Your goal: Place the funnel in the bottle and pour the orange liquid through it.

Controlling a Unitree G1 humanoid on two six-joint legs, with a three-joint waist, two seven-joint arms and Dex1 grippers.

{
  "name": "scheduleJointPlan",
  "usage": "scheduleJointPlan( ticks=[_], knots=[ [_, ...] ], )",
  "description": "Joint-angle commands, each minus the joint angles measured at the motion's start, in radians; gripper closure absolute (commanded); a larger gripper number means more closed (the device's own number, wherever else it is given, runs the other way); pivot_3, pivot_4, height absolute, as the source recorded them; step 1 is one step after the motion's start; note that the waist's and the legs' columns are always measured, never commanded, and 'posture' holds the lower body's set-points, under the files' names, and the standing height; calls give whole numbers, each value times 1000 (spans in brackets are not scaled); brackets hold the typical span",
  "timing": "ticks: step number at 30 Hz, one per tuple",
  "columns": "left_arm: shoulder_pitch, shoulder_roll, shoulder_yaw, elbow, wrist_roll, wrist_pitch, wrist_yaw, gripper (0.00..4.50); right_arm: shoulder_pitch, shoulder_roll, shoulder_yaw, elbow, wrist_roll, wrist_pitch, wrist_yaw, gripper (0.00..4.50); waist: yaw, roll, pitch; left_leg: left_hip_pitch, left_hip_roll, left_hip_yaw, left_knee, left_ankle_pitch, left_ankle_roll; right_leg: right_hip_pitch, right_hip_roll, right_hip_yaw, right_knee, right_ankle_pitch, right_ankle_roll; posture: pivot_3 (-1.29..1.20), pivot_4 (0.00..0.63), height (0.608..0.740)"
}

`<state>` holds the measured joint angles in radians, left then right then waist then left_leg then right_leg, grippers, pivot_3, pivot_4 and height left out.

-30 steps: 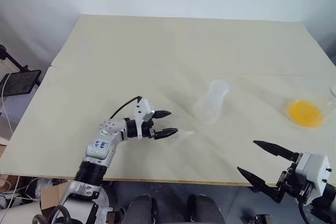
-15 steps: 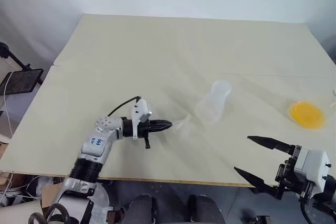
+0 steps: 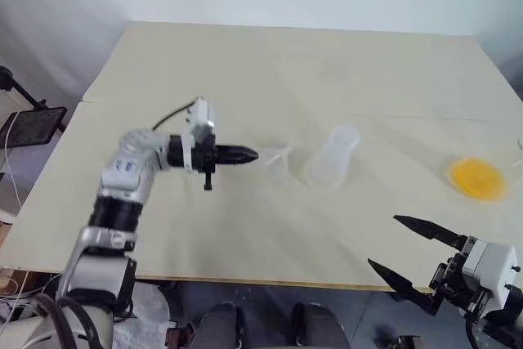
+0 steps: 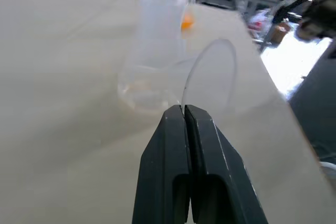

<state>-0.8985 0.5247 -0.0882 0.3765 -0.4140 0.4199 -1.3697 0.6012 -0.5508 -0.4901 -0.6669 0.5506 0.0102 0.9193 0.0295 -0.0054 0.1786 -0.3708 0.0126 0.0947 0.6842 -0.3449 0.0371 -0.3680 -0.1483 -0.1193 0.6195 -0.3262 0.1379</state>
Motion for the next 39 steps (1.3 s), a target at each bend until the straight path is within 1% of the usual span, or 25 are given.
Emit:
scheduleJointPlan(
  ticks=[1,4,8,11,14,18,24,28,32,36,39],
  knots=[
    [-107,-11,-29,52,-16,60,-93,4471,12,43,-30,-44,15,-20,-62,0,-2,0,0,0,0,0,0,0,0,0,0,0,0,0,0,0,150,740],
    [-199,-17,-47,103,-17,124,-148,4471,27,81,-22,-51,5,-32,-97,0,-4,0,0,-1,0,1,0,0,0,-2,1,0,0,0,0,0,150,740],
    [-357,-45,-65,225,-9,208,-201,4471,42,138,-13,-74,12,-42,-154,0,-5,-1,1,-3,0,2,0,0,-1,-5,2,1,1,0,0,0,150,740],
    [-456,-67,-86,327,14,280,-188,4471,38,158,-15,-97,19,-41,-189,0,-5,-1,1,-3,0,2,0,1,-1,-6,2,3,2,0,0,0,150,740],
    [-532,-83,-141,405,67,347,-177,4471,31,176,-12,-113,32,-40,-224,0,-5,-1,1,-3,0,3,0,0,-1,-7,2,3,2,0,0,0,150,740],
    [-607,-126,-132,490,60,446,-188,4471,22,191,5,-118,28,-42,-250,0,-6,-1,1,-4,1,4,0,0,-1,-7,3,4,2,0,0,0,150,740],
    [-678,-179,-137,591,93,524,-158,4471,14,200,36,-111,7,-54,-265,0,-6,-2,1,-4,1,4,0,0,-1,-8,2,4,2,0,0,0,150,740],
    [-686,-203,-164,610,139,511,-166,4471,8,205,50,-103,-5,-66,-271,0,-6,-2,1,-4,1,4,0,0,-1,-8,3,4,2,0,0,0,150,740],
    [-729,-231,-149,665,155,554,-141,4471,5,215,67,-93,-23,-81,-273,0,-6,-2,1,-4,1,4,0,0,-1,-8,3,5,2,0,0,0,150,740],
    [-740,-268,-144,701,180,538,-101,4471,4,226,90,-85,-43,-98,-279,0,-5,-2,1,-4,1,4,0,0,-1,-8,2,5,2,0,0,0,150,740],
    [-764,-294,-108,743,182,553,-53,4471,0,225,95,-86,-47,-101,-288,0,-6,-2,1,-4,1,4,0,0,-1,-8,2,5,2,0,0,0,150,740]
  ],
)
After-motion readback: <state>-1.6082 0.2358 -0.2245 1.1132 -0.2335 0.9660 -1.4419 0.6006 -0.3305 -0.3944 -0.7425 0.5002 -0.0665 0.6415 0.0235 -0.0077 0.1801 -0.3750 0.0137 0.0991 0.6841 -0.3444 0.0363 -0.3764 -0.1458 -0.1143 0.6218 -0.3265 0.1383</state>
